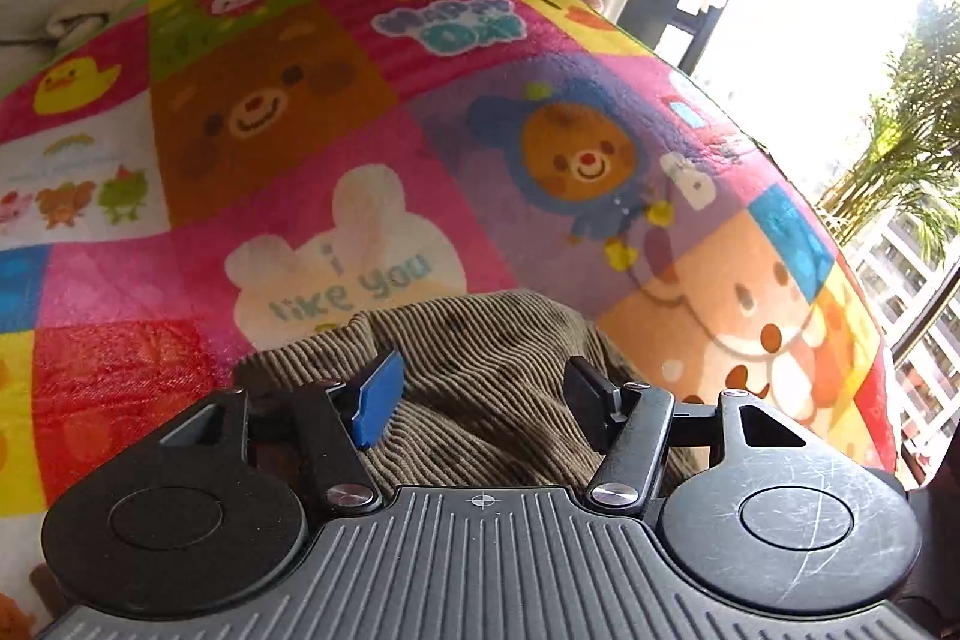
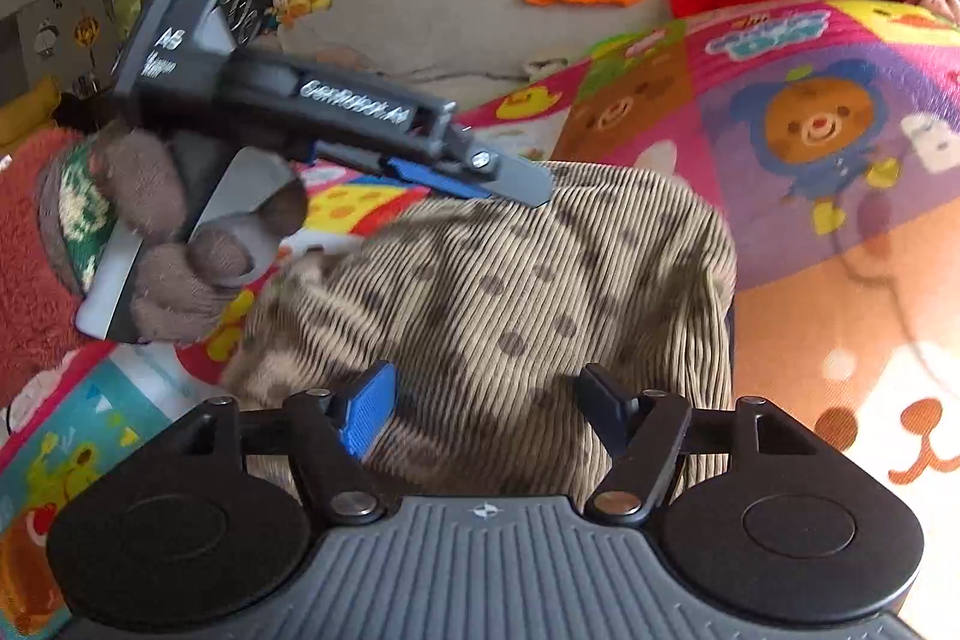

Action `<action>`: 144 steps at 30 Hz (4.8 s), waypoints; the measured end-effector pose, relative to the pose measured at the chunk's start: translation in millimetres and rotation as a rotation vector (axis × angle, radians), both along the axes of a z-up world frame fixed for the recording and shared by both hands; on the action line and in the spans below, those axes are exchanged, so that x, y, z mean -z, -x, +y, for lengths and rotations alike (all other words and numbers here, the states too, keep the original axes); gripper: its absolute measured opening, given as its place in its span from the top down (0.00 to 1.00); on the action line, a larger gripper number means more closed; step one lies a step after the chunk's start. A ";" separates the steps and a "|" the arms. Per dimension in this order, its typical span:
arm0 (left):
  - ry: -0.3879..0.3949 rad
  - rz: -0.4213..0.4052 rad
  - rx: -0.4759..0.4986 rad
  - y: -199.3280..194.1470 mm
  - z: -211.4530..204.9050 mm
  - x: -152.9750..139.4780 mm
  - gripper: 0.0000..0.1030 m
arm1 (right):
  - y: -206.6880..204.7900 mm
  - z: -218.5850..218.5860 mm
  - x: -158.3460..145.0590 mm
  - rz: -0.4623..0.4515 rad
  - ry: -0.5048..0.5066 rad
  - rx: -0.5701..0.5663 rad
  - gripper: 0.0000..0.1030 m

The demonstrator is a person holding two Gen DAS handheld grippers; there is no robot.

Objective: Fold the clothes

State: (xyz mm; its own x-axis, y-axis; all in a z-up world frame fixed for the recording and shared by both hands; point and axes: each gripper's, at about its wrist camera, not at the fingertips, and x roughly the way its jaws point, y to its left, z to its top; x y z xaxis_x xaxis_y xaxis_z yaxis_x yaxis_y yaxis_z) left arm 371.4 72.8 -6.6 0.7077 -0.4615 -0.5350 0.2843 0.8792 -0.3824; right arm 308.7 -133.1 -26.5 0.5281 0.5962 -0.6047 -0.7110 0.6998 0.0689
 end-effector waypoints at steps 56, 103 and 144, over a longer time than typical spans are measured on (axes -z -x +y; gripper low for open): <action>-0.399 0.079 -0.405 273.2 -85.6 36.0 0.00 | 139.5 -100.0 19.9 0.021 0.070 0.311 0.00; -0.402 0.081 -0.402 271.2 -85.1 35.8 0.00 | 101.3 -107.7 23.5 -0.019 0.073 0.289 0.00; -0.404 0.069 -0.313 278.8 -93.7 32.0 0.00 | 100.8 -109.9 22.5 -0.011 0.073 0.427 0.00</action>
State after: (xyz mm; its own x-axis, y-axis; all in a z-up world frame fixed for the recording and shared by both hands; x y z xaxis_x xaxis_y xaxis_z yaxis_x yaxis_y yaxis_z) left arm 92.7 -20.9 -38.6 0.7354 0.0202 -0.6773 -0.0300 0.9995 -0.0028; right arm 208.0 -243.0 -49.0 0.7247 0.2783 -0.6304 -0.3567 0.9342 0.0025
